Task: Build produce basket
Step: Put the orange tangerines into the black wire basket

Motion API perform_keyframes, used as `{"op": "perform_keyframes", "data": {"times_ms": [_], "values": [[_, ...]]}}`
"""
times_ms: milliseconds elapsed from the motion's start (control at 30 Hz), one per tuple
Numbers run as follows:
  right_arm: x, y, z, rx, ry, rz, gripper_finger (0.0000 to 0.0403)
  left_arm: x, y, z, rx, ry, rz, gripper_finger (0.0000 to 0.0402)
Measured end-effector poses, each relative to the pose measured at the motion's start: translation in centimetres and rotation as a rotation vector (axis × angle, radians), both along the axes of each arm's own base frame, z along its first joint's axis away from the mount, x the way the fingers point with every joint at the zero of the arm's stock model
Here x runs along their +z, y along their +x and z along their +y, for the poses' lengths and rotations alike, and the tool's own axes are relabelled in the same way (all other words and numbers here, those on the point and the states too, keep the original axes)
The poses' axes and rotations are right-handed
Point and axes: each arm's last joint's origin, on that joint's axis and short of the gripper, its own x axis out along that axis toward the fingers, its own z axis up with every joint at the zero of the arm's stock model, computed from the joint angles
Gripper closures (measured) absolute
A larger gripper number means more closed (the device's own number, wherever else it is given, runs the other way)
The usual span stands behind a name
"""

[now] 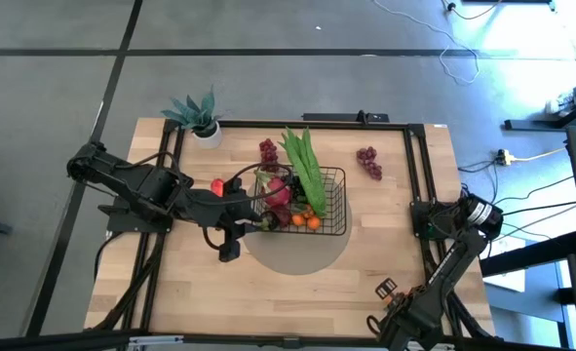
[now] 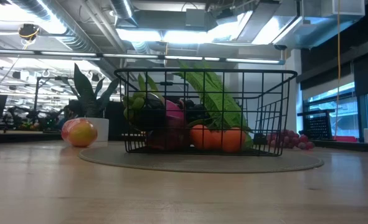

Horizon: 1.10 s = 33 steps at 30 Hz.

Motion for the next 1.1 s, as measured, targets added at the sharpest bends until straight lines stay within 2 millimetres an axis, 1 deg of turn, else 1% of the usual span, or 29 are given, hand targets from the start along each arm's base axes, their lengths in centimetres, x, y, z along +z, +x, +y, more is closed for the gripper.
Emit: {"op": "perform_keyframes", "data": {"times_ms": [100,167,400,567,700,800,933,1100], "values": [[0.0,-0.1,-0.1,0.000,-0.010,0.006,0.0319,0.0,0.0,0.0,0.000,0.000,0.000,0.0320],[0.0,-0.1,-0.1,-0.011,-0.018,0.010,0.0327,0.0,0.0,0.0,0.000,0.000,0.000,0.0320],[0.0,-0.1,-0.1,-0.066,-0.032,0.014,0.0394,0.0,0.0,0.0,0.000,0.001,0.000,0.0320],[0.0,-0.1,-0.2,-0.089,-0.044,0.020,0.0399,0.0,0.0,0.0,0.000,0.000,0.000,0.0320],[0.1,-0.1,-1.0,-0.111,-0.107,0.066,0.0400,0.0,0.0,0.0,0.003,-0.006,0.000,0.0320],[0.4,0.3,-1.7,-0.125,-0.101,0.119,0.0401,0.0,-0.1,-0.2,-0.006,-0.001,0.000,0.0320],[1.7,1.4,-2.5,-0.157,-0.045,0.108,0.0401,0.0,-0.1,-0.3,-0.022,0.016,0.001,0.0320],[5.3,3.7,-3.7,-0.212,0.033,0.058,0.0402,0.0,-0.2,-0.5,-0.034,0.023,0.002,0.0320]]}}
